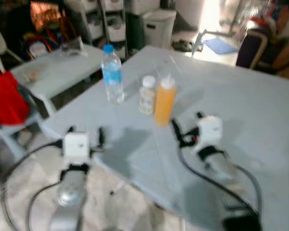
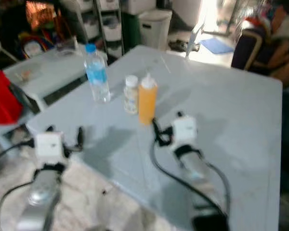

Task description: Restocking fridge

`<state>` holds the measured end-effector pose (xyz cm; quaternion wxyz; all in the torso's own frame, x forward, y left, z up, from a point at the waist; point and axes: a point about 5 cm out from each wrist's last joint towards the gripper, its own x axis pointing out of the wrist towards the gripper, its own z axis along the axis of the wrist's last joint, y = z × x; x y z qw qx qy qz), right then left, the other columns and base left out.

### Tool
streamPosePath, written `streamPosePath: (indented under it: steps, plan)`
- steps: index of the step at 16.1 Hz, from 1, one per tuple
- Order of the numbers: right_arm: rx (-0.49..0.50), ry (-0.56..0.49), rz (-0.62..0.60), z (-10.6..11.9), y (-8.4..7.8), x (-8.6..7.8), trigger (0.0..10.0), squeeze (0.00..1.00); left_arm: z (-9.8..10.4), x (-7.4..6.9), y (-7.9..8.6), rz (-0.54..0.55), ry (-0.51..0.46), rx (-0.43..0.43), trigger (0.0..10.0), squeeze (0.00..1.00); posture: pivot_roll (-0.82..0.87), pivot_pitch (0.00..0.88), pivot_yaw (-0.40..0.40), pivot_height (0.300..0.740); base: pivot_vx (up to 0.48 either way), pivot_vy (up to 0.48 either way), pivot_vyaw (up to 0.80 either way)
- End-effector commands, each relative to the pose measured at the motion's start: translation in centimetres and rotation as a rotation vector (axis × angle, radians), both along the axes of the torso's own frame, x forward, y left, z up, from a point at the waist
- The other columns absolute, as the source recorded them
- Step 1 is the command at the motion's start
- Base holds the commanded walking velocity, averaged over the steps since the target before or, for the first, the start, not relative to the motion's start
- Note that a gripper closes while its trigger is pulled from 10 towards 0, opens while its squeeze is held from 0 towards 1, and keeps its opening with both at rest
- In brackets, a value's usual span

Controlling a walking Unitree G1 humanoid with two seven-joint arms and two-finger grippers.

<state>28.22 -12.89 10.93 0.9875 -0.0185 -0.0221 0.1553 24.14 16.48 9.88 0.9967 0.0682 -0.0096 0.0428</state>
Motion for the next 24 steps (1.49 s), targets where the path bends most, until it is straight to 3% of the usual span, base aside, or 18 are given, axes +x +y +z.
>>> streamPosePath:
  steps: [1,6,8,11,15,18,24]
  plan:
    - [-0.010,-0.012,-0.012,0.3,-0.4,0.0,10.0,0.00,0.2,0.0,-0.1,-0.002,-0.007,0.006,10.0,0.00,-0.06,0.044,0.003,0.740,0.000,0.000,0.00]
    - [-0.044,-0.037,0.023,0.8,-1.0,0.8,10.0,0.00,0.2,-0.2,0.0,0.004,-0.007,0.017,10.0,0.00,-0.06,0.054,0.006,0.740,0.000,0.000,0.00]
    - [-0.028,-0.053,0.093,1.6,-1.4,1.4,10.0,0.00,0.2,-0.3,0.1,0.005,-0.004,0.022,10.0,0.00,-0.05,0.059,0.007,0.740,0.000,0.000,0.00]
    - [-0.054,-0.106,0.126,3.0,-1.7,2.1,10.0,0.00,0.3,-0.3,0.1,0.005,-0.004,0.026,10.0,0.00,-0.05,0.064,0.014,0.740,0.000,0.000,0.00]
    - [-0.044,-0.161,0.175,6.0,-2.3,4.3,10.0,0.00,0.2,-0.6,0.3,0.001,0.008,0.034,10.0,0.00,-0.04,0.079,0.032,0.740,0.000,0.000,0.00]
    - [-0.056,-0.182,0.210,7.0,-1.9,5.1,10.0,0.00,0.1,-1.1,0.3,-0.009,0.020,0.043,10.0,0.00,-0.02,0.098,0.047,0.740,0.000,0.000,0.00]
    - [-0.023,-0.197,0.329,7.6,0.6,5.5,10.0,0.00,0.2,-1.5,0.5,-0.016,0.035,0.060,10.0,0.00,0.00,0.111,0.064,0.740,0.000,0.000,0.00]
